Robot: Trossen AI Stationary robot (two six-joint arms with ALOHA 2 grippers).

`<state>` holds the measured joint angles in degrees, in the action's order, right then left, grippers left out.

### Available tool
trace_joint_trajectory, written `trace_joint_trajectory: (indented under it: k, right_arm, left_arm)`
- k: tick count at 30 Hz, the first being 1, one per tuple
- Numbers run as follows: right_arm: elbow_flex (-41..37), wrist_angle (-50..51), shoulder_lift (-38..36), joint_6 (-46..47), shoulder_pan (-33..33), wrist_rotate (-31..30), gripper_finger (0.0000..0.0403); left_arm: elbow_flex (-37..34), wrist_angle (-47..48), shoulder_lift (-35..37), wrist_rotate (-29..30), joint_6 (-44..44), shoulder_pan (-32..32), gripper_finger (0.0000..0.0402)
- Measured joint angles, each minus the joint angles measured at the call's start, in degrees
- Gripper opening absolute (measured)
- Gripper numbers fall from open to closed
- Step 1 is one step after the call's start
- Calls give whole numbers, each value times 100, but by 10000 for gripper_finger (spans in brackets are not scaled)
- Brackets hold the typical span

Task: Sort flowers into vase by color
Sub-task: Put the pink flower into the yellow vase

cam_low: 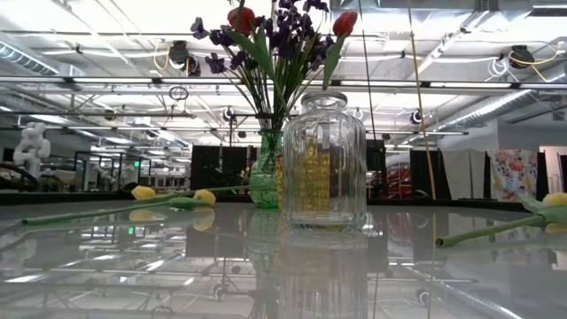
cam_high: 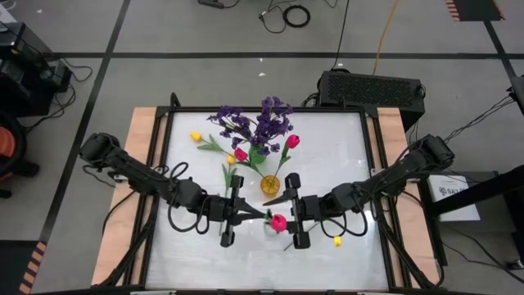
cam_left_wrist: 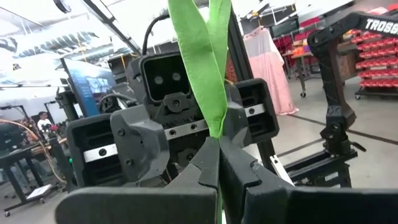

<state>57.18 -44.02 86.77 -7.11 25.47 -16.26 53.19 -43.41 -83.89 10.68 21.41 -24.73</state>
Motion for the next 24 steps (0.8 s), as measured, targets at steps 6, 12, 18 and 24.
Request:
trace_joint_trajectory:
  k: [6,12,18,24]
  right_arm:
    - [-2,-256,108,-86,-71,-5,193]
    - [-2,-253,108,-85,-65,16,148]
    - [-2,-250,108,-98,-62,42,65]
    - [-2,-254,101,-154,-65,5,8]
  left_arm:
    - [0,-5,-9,2,0,2,1]
    - [0,-10,-9,3,0,2,1]
    - [0,-27,-9,42,0,6,1]
    - [0,-66,-9,268,-9,-1,17]
